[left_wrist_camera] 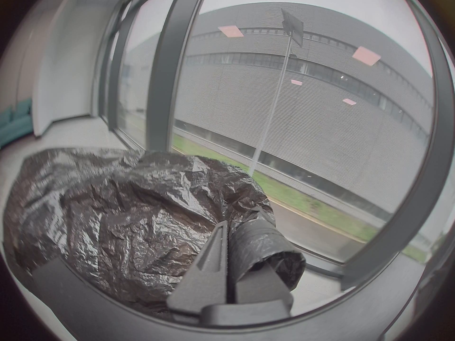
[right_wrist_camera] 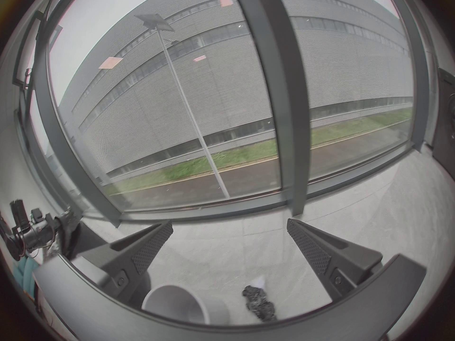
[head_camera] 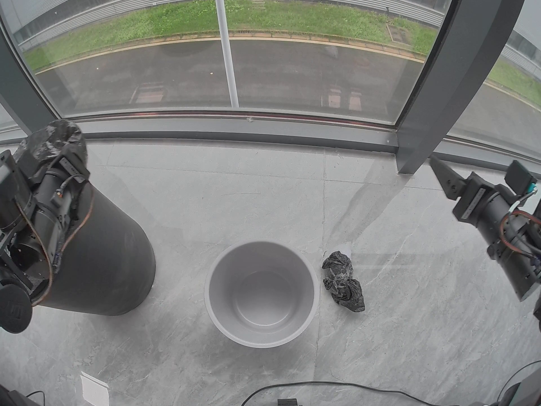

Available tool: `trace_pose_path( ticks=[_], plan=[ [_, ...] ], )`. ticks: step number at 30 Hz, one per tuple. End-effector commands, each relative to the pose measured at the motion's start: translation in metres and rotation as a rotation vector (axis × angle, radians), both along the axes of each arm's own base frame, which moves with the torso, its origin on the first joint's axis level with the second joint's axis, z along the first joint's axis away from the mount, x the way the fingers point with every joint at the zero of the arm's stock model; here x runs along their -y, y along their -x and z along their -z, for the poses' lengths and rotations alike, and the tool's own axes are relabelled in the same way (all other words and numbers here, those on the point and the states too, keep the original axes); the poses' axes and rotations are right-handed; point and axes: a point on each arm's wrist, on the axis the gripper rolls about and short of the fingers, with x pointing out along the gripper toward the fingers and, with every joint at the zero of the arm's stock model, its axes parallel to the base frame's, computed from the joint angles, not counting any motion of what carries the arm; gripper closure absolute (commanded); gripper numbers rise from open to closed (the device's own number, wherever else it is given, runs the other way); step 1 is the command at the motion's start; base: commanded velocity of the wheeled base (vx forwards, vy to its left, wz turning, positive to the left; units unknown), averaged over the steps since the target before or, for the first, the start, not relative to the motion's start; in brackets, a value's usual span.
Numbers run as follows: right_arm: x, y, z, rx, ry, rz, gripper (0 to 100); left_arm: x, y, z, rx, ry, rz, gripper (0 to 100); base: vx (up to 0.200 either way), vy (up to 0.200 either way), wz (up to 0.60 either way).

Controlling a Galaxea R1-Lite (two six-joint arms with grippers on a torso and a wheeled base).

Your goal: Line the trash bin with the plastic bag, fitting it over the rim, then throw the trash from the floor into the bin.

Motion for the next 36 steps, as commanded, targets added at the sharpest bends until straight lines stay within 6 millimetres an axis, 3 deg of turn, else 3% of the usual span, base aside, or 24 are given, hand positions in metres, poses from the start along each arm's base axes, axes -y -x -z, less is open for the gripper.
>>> trace_pose_path(
  ticks=[1,6,9,19,27,32,36],
  plan=[
    [-0.073,-0.017,0.026,-0.068,0.062,-0.215,0,0.074,-0.004,0.001,-0.013,0.093,0.278,100,0.0,0.0,0.0],
    [-0.094,-0.011,0.019,-0.049,0.12,-0.324,0,0.103,0.016,-0.018,-0.015,0.166,0.44,100,0.0,0.0,0.0],
    [-0.109,-0.003,0.012,-0.031,0.133,-0.379,0,0.111,0.034,-0.03,-0.046,0.21,0.558,100,0.0,0.0,0.0],
    [-0.135,0.027,0.015,-0.052,0.189,-0.503,0,0.1,0.057,-0.08,-0.127,0.406,0.788,100,0.0,0.0,0.0],
    [-0.133,0.024,0.03,-0.088,0.225,-0.491,0,0.1,0.059,-0.099,-0.107,0.417,0.807,100,0.0,0.0,0.0],
    [-0.118,-0.002,0.034,-0.102,0.245,-0.402,0,0.105,0.065,-0.097,-0.12,0.414,0.856,100,0.0,0.0,0.0],
    [-0.123,-0.013,0.04,-0.118,0.248,-0.389,0,0.107,0.068,-0.098,-0.123,0.413,0.883,100,0.0,0.0,0.0]
  ],
)
